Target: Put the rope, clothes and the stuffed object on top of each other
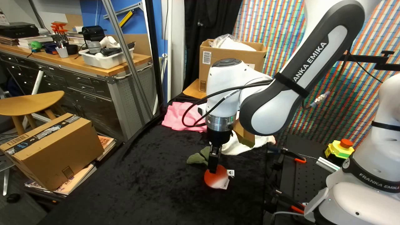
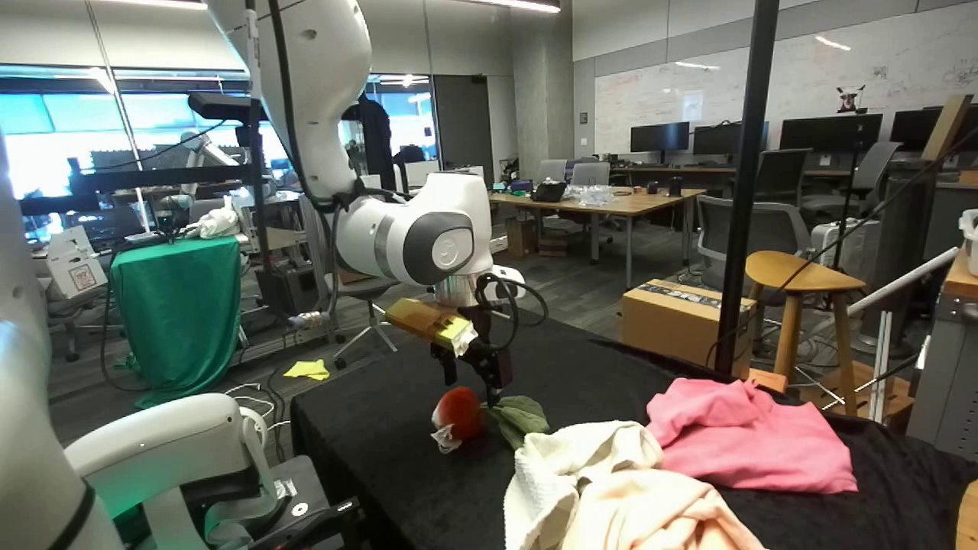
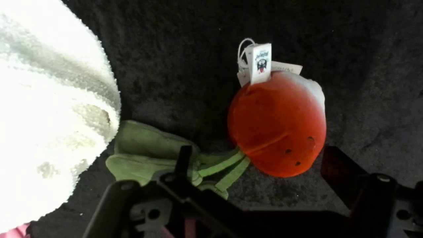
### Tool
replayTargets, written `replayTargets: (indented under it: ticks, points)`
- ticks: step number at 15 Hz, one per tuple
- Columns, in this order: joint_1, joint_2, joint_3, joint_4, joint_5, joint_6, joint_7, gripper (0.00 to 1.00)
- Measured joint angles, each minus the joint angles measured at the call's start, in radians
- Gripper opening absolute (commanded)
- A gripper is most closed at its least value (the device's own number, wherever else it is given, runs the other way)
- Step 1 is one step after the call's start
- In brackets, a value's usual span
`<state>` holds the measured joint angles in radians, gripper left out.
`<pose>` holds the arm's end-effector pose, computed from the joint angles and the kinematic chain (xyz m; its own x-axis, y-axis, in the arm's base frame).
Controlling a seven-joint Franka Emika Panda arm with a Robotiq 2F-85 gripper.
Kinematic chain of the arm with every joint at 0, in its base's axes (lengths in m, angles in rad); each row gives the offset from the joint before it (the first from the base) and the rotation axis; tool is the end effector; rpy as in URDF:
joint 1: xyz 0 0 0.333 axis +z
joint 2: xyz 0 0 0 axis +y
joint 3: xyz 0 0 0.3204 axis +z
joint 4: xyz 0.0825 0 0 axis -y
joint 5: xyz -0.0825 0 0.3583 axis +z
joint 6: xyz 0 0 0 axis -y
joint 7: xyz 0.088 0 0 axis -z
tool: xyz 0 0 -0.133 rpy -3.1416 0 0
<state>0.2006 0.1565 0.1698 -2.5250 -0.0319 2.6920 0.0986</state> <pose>0.4223 0.1669 0.2212 0.9558 0.2937 0.0120 0.2939 -0.9557 -0.0133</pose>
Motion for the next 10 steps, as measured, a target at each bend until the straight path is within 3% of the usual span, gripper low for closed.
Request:
replayTargets:
  ticks: [10]
  points:
    - [0.011, 0.042, 0.004, 0.005, 0.006, 0.009, 0.036, 1.00]
